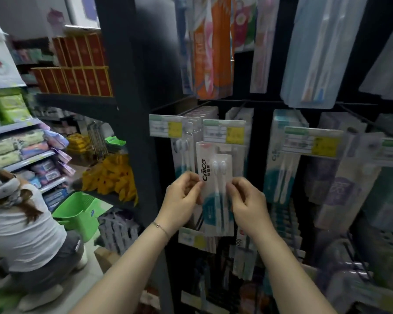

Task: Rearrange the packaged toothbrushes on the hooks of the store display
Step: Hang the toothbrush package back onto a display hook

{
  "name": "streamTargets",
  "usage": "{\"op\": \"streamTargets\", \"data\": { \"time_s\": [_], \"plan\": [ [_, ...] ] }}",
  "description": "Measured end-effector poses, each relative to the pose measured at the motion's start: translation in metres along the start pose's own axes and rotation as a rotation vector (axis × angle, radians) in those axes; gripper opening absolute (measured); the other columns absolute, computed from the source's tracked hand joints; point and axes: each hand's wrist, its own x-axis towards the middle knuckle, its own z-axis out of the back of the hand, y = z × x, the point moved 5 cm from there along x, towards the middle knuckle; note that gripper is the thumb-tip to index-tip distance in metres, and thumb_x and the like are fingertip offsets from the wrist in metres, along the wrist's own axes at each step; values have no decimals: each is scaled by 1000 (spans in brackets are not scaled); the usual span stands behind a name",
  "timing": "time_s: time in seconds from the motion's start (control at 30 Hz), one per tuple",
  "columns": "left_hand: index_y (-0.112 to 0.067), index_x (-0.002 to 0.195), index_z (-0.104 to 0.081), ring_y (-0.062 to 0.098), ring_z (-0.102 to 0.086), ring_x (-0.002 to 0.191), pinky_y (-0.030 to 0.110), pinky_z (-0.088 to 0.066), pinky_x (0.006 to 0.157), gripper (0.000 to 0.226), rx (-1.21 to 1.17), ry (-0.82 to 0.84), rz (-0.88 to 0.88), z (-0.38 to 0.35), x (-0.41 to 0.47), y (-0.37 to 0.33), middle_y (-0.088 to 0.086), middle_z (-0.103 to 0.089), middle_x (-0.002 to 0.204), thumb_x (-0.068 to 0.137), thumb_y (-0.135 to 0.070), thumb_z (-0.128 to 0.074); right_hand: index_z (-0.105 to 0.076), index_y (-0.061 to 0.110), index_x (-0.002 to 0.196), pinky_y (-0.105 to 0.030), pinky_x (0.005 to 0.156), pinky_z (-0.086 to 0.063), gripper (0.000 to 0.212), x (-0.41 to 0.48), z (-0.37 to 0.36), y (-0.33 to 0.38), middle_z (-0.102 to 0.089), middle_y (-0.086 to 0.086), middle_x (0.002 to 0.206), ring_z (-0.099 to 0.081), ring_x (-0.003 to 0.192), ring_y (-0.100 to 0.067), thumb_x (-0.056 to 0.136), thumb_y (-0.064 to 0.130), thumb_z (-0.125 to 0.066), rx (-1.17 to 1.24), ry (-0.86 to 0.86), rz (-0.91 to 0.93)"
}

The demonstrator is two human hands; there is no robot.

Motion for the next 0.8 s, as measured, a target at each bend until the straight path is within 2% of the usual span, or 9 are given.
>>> {"op": "streamTargets", "data": {
  "time_s": [0.17, 0.3, 0.43, 0.6, 0.73, 0.8],
  "plan": [
    [-10, 99, -61, 27, -67, 76, 29, -56, 65, 8, -8, 49, 28, 25, 9, 19, 6, -70, 90, 101, -12, -54, -67, 22, 95, -24, 69, -52, 17, 12, -31, 12, -67, 10, 84, -62, 78, -2, 101, 24, -51, -93, 8, 34],
    [-14, 98, -60, 23, -69, 76, 28, -55, 66, 10, 8, 65, 46, 39, 16, 32, 3, -70, 89, 102, -13, -51, -70, 19, 102, -35, 78, -55, 21, 20, -47, 18, -69, 6, 93, -63, 87, -8, 101, 24, -50, -136, -9, 61],
    [-13, 97, -57, 19, -67, 70, 27, -53, 62, 12, 8, 39, 56, 47, 23, 39, 3, -69, 83, 104, -16, -48, -71, 18, 109, -37, 83, -54, 23, 29, -57, 25, -70, 4, 98, -63, 92, -11, 101, 24, -51, -200, -19, 77],
    [-17, 95, -49, 24, -63, 55, 27, -49, 51, 15, -22, 42, 86, 46, 28, 41, 4, -64, 67, 107, -19, -41, -71, 16, 98, -41, 79, -54, 22, 41, -63, 27, -70, 0, 91, -63, 87, -16, 101, 22, -50, -227, 8, 80],
    [-12, 101, -45, 28, -63, 56, 26, -49, 49, 14, -49, 57, 128, 39, 29, 47, 25, -64, 79, 108, -20, -36, -63, 14, 83, -40, 71, -51, 22, 39, -63, 30, -61, 1, 77, -58, 76, -16, 100, 20, -50, -271, 19, 108],
    [-15, 102, -45, 29, -64, 57, 26, -50, 49, 12, -71, 39, 145, 37, 30, 48, 30, -63, 84, 108, -20, -36, -58, 14, 79, -40, 66, -48, 24, 40, -64, 35, -55, 2, 72, -54, 71, -16, 100, 19, -49, -301, 22, 128]
  ]
}}
